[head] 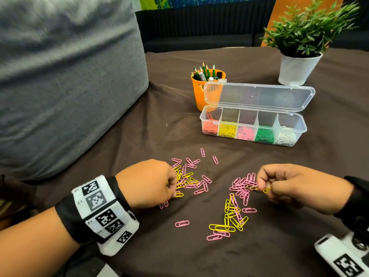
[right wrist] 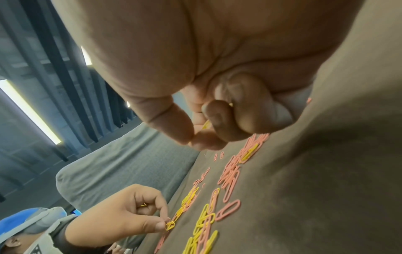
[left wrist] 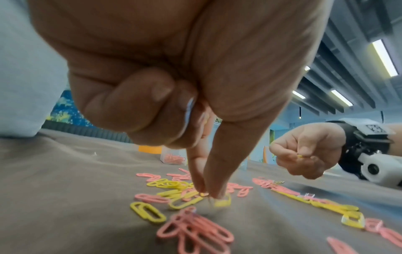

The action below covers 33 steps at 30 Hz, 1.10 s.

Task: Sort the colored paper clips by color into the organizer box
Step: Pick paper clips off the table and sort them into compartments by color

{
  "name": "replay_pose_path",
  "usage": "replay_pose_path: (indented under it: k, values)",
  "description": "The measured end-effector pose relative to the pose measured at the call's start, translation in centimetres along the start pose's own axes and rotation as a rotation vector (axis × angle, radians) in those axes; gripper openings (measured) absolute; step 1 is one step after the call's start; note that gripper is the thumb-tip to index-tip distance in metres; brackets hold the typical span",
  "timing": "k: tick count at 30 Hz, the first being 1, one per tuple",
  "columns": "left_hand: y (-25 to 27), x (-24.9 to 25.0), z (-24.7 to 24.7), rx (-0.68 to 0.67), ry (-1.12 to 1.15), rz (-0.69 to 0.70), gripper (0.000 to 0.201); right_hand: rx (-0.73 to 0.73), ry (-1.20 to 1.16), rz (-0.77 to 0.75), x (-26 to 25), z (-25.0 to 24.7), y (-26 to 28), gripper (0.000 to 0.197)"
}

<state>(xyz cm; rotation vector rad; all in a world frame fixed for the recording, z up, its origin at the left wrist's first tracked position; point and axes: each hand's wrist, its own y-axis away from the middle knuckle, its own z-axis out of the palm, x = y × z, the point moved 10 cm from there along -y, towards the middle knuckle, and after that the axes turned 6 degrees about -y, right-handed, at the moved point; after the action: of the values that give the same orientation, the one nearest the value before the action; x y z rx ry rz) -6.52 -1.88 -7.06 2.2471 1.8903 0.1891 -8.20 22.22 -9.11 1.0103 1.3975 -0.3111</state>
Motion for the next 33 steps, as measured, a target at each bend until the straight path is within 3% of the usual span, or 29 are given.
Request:
replay_pose_path:
  k: [2,5,11,14,17,19,21,25,27,30,33]
  values:
    - [0.0,-0.5,-0.4,0.043,-0.028,-0.030,0.014,0.026,0.038,0.003,-0.1,-0.1,0.0,0.007]
    - [0.2,0.2,-0.4,0.078,-0.047,-0.004,0.011,0.075,0.132,-0.017,0.0,-0.4,-0.5,0.021]
    - [0.2,2.2,0.1,0.068,-0.067,0.065,0.018,0.059,0.549,-0.102,-1.7,1.5,-0.8,0.024]
    - [-0.2,2.0,0.5,0.020,-0.014,0.076,0.009,0.038,0.779,-0.145,-2.1,2.9,-1.1,0.019]
    - [-0.3,1.4,1.0,-0.057,0.099,0.077,0.003,-0.030,0.855,-0.152,-2.0,4.3,-1.2,0.010]
    - [-0.3,0.9,1.2,-0.109,0.220,0.083,0.007,-0.067,0.867,-0.166,-2.1,5.0,-1.1,0.008]
    - [0.0,0.5,1.2,-0.154,0.483,0.065,0.013,-0.079,0.892,-0.184,-2.1,5.4,-1.1,0.009]
    - [1.5,2.6,2.2,-0.434,1.543,-0.016,0.011,-0.003,0.990,-0.238,-3.2,5.6,-1.5,0.016]
    - [1.9,4.1,2.5,-0.511,1.795,-0.067,0.007,0.035,1.055,-0.232,-3.7,5.6,-1.8,0.022]
    - [1.5,4.8,3.5,-0.425,1.926,-0.213,0.011,0.021,1.103,-0.198,-3.7,6.1,-2.3,0.019]
    - [1.0,4.7,4.2,-0.307,1.735,-0.230,0.018,0.001,1.136,-0.209,-3.8,6.4,-2.5,0.006]
